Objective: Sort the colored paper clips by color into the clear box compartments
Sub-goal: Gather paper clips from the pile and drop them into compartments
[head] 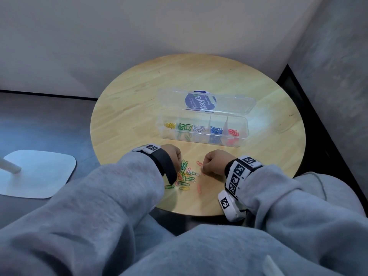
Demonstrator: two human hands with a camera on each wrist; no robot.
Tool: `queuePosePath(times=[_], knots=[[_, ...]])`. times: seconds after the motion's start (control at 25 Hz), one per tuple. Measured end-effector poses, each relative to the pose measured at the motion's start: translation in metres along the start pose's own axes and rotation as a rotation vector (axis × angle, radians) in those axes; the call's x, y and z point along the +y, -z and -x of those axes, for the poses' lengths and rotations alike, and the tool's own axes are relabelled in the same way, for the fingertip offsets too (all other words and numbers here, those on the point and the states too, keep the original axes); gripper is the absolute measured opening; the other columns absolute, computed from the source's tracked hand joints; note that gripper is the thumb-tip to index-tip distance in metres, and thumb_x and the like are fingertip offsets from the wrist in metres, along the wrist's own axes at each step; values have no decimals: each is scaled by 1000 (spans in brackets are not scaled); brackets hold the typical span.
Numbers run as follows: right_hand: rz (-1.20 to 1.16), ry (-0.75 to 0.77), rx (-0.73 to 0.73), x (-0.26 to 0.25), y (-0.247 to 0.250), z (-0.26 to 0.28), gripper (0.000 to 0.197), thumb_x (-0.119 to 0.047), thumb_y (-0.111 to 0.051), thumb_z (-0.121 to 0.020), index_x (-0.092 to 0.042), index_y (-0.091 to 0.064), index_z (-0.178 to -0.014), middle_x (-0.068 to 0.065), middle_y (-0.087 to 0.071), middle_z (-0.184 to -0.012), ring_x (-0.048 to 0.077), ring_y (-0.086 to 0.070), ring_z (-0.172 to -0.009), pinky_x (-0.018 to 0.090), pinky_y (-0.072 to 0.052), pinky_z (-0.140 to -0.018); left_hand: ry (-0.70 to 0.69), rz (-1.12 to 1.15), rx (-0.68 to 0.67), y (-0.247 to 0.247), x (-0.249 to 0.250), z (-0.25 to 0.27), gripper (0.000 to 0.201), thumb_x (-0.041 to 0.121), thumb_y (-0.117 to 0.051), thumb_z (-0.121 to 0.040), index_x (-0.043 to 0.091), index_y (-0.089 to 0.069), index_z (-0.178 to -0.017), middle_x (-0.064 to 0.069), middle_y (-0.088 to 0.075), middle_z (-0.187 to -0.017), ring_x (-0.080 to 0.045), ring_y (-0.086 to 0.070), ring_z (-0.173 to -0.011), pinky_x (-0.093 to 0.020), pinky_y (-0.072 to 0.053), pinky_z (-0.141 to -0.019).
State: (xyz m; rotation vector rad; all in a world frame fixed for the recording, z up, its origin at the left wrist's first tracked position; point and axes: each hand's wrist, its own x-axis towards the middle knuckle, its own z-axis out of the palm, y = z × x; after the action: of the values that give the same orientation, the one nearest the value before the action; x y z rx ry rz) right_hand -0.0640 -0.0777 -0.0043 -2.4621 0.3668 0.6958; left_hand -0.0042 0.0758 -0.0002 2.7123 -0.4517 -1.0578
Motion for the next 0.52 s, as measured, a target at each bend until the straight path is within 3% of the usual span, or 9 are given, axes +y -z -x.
queuePosePath(times=[0.08, 0.2, 0.28, 0.36, 0.44, 0.52], knots=[[62, 40, 31, -2, -3, -1, 13, -16, -62, -81, -22, -55, -72, 0, -62, -90, 19, -57, -88, 26, -44, -71, -6, -18, 23, 0, 2, -2, 23, 12, -69, -73, 23, -52, -63, 6, -56, -68, -19, -56, -74, -26, -44, -61], [110, 119, 12, -7, -11, 1, 10, -19, -63, -78, -26, -57, -78, -7, -55, -84, 17, -55, -86, 26, -45, -72, -60, -44, 51, -2, 7, -1, 21, 13, -70, -73, 26, -53, -73, 9, -51, -66, -17, -52, -71, -23, -37, -53], [235, 161, -37, -12, -15, -1, 11, -19, -62, -81, -21, -63, -91, -2, -58, -90, 17, -53, -85, 27, -44, -74, -132, -66, 19, -3, 12, 1, 21, 17, -73, -75, 27, -58, -86, 10, -47, -65, -15, -49, -68, -23, -34, -52], [320, 166, -56, -15, -16, -2, 15, -18, -58, -84, -15, -66, -96, 4, -64, -94, 18, -52, -82, 26, -42, -73, -162, -110, -17, -5, 16, 1, 18, 18, -72, -77, 25, -60, -88, 9, -50, -68, -16, -50, -73, -23, -35, -53], [316, 133, -55, -14, -16, -4, 6, -19, -59, -84, -17, -64, -82, 3, -63, -86, 18, -52, -79, 25, -41, -70, -167, -134, -20, -7, 17, -2, 15, 17, -70, -78, 24, -58, -83, 6, -56, -76, -16, -52, -78, -23, -37, -56], [314, 83, -54, -10, -16, -4, 17, -17, -58, -82, -21, -55, -66, -2, -57, -73, 18, -52, -75, 23, -40, -65, -166, -134, -18, -10, 17, -6, 16, 17, -70, -78, 25, -56, -74, 6, -57, -75, -14, -52, -75, -22, -38, -58]])
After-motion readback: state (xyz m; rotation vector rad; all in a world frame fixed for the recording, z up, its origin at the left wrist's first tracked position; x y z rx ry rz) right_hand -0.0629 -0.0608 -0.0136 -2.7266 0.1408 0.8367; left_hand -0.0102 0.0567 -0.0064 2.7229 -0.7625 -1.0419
